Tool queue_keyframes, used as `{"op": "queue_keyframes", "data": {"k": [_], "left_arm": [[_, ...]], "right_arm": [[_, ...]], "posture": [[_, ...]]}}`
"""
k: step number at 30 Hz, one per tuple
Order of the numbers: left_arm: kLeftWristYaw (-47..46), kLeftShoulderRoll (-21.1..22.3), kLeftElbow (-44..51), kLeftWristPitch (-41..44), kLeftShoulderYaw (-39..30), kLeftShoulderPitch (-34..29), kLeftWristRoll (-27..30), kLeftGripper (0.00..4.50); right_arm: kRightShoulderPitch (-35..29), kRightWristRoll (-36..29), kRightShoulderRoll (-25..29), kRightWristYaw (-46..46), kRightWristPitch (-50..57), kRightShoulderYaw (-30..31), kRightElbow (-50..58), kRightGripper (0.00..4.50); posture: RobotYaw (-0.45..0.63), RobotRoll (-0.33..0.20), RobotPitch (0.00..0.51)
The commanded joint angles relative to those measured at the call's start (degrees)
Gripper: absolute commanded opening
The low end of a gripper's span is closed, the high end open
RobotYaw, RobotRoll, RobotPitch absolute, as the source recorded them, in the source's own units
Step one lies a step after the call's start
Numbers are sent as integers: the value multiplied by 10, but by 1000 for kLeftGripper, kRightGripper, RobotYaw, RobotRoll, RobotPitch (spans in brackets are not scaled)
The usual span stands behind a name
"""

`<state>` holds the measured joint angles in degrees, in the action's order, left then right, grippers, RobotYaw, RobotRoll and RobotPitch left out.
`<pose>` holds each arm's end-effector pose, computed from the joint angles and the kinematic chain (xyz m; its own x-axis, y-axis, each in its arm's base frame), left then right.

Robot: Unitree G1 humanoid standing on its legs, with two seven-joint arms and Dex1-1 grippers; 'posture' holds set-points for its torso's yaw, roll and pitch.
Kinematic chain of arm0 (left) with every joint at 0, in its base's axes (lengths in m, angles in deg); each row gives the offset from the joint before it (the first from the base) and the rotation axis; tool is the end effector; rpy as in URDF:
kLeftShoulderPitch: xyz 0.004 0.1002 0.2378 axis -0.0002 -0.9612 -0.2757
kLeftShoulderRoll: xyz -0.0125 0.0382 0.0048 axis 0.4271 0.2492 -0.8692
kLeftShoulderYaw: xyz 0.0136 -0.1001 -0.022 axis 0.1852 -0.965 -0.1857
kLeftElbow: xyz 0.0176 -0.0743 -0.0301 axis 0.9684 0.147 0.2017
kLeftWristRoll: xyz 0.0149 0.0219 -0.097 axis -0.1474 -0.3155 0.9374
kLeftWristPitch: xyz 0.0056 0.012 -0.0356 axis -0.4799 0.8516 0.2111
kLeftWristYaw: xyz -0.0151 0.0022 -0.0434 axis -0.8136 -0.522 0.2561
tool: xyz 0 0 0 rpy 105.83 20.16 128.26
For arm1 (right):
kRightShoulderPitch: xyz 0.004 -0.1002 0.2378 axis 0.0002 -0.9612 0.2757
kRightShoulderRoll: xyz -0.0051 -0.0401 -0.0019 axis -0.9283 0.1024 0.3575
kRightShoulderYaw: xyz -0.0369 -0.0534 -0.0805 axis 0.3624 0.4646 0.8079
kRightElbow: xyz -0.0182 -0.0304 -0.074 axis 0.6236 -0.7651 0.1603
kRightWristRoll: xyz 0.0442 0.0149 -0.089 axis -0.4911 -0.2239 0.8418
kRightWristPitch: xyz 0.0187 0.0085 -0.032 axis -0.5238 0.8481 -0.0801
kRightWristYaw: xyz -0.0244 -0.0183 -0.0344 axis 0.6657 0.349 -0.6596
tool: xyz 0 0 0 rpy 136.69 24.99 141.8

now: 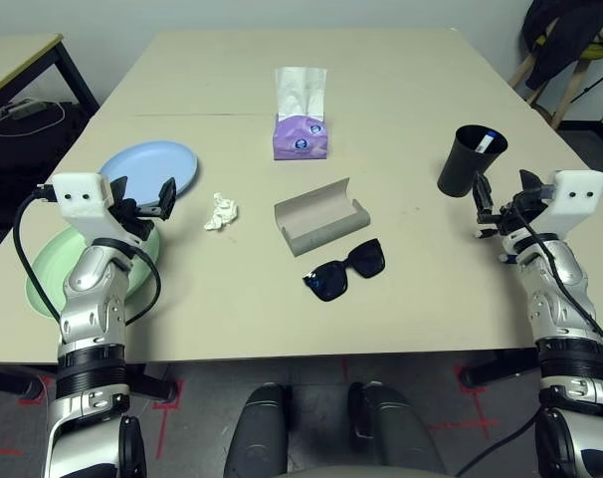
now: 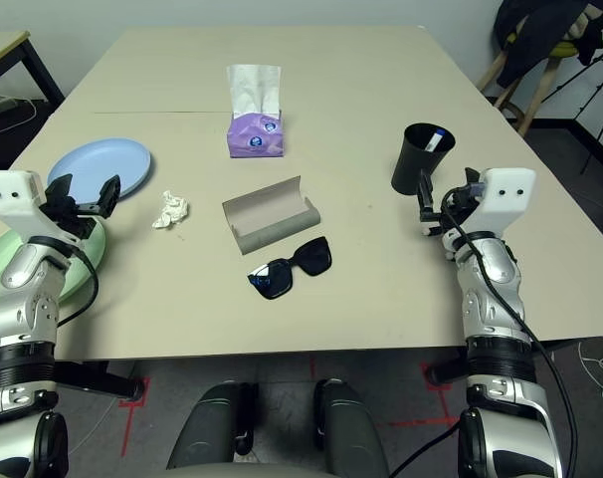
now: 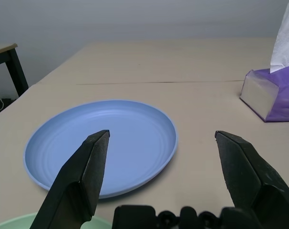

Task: Organize and tidy the items on the table.

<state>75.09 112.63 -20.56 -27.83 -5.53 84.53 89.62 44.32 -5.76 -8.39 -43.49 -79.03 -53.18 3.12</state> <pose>0.2511 0.2982 0.1241 0.9864 0.0321 0.1610 -0.0427 0.9971 0.0631 0.2682 -0.2626 0.1039 0.9768 0.0535 0.2073 -0.0448 0.9979 -0.0467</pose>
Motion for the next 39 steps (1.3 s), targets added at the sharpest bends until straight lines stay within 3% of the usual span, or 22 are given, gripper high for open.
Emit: {"op": "queue_keyframes", "data": {"k": [1, 7, 20, 33, 39], "left_arm": [[0, 0, 2, 3, -5, -7, 5, 4482], [3, 3, 6, 2, -7, -12, 5, 4482], [8, 1, 21, 7, -2, -23, 4, 4482], [22, 4, 39, 20, 5, -33, 5, 4482], [39, 57, 46, 119, 8, -13, 5, 4482]], "right_arm": [[1, -25, 12, 65, 11, 14, 10, 4500], [0, -72, 44, 204, 51, 40, 40, 4500], [14, -99, 115, 481, 45, 121, 72, 4500], [0, -79, 135, 603, -36, 160, 58, 4500], [1, -84, 131, 597, -32, 154, 48, 4500]], "posture": [[107, 0, 121], [117, 0, 117], [137, 0, 121], [141, 0, 123], [143, 0, 125]]}}
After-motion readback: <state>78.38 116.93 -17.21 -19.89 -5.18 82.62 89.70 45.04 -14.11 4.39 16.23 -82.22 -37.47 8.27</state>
